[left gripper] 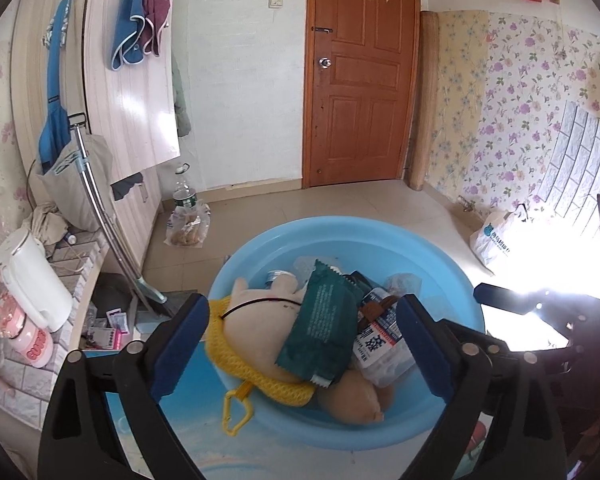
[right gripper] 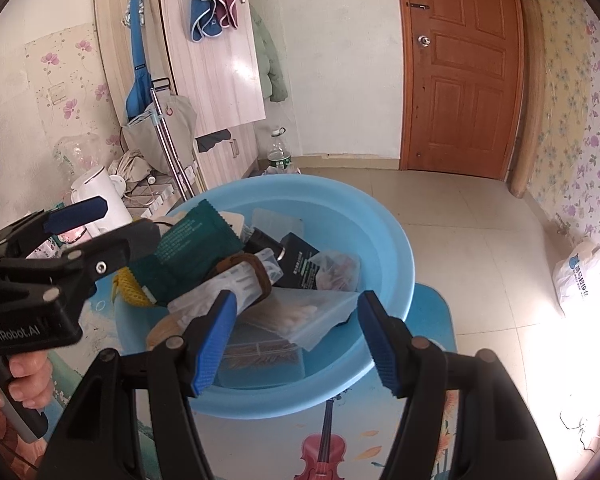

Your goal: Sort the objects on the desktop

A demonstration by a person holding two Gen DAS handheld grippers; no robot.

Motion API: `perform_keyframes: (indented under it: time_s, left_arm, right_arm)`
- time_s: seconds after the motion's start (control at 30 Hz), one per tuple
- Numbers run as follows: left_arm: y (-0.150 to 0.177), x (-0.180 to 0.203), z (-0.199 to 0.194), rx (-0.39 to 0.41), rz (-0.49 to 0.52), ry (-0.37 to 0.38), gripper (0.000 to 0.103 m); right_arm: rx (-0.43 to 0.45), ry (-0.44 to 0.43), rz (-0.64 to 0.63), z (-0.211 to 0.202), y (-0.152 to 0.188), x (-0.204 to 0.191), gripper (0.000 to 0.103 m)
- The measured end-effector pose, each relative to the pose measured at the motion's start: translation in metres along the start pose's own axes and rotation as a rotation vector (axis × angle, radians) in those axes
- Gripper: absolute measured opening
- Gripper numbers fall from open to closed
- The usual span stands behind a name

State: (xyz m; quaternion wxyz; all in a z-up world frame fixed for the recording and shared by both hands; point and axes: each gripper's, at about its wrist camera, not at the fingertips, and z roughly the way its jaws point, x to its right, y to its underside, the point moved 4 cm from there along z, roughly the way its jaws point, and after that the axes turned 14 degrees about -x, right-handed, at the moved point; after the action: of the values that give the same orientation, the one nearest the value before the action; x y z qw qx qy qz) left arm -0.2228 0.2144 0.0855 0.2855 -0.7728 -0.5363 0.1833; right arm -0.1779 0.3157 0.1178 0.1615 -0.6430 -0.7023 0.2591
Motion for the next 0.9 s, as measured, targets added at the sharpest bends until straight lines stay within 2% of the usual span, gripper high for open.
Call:
perform_keyframes:
  time_s: [0.07,0.2,0.33,0.43,0.53,0.6,0.7,0.77,0.83,0.9]
  left_arm:
    - [0.004,-0.003,-0.007,-0.004,-0.004,-0.01,0.097]
    - [0.016,-0.014,-0.021,-0.027,-0.032,-0.045,0.099]
    - [0.033,-0.03,-0.04,-0.019,-0.063,-0.063,0.1]
    - [0.042,-0.043,-0.055,-0.036,-0.101,-0.059,0.1]
    - [0.048,-0.048,-0.076,-0.021,-0.122,-0.052,0.101]
    - [0.054,-0.05,-0.089,-0.013,-0.124,-0.071,0.103]
    - [0.062,-0.051,-0.107,0.007,-0.11,-0.113,0.103]
    - [0.068,-0.052,-0.118,0.004,-0.117,-0.113,0.103]
    - [0.072,-0.054,-0.128,0.004,-0.139,-0.115,0.103]
    - [0.076,-0.057,-0.138,0.005,-0.164,-0.15,0.103]
  right_arm:
    - [0.002,0.004,-0.006,-0.004,-0.001,-0.005,0.063]
    - [0.015,0.006,-0.014,-0.014,0.0,-0.016,0.076]
    - [0.028,0.006,-0.029,-0.026,0.003,-0.031,0.077]
    - [0.067,-0.003,-0.036,-0.04,0.007,-0.041,0.078]
    - [0.126,0.03,-0.058,-0.058,0.012,-0.054,0.087]
    - [0.145,0.048,-0.068,-0.068,0.013,-0.062,0.093]
    - [0.146,0.04,-0.054,-0.08,0.016,-0.07,0.096]
    - [0.176,0.036,-0.045,-0.091,0.019,-0.075,0.096]
    - [0.213,0.066,-0.057,-0.102,0.021,-0.081,0.097]
    - [0.225,0.111,-0.068,-0.108,0.023,-0.086,0.103]
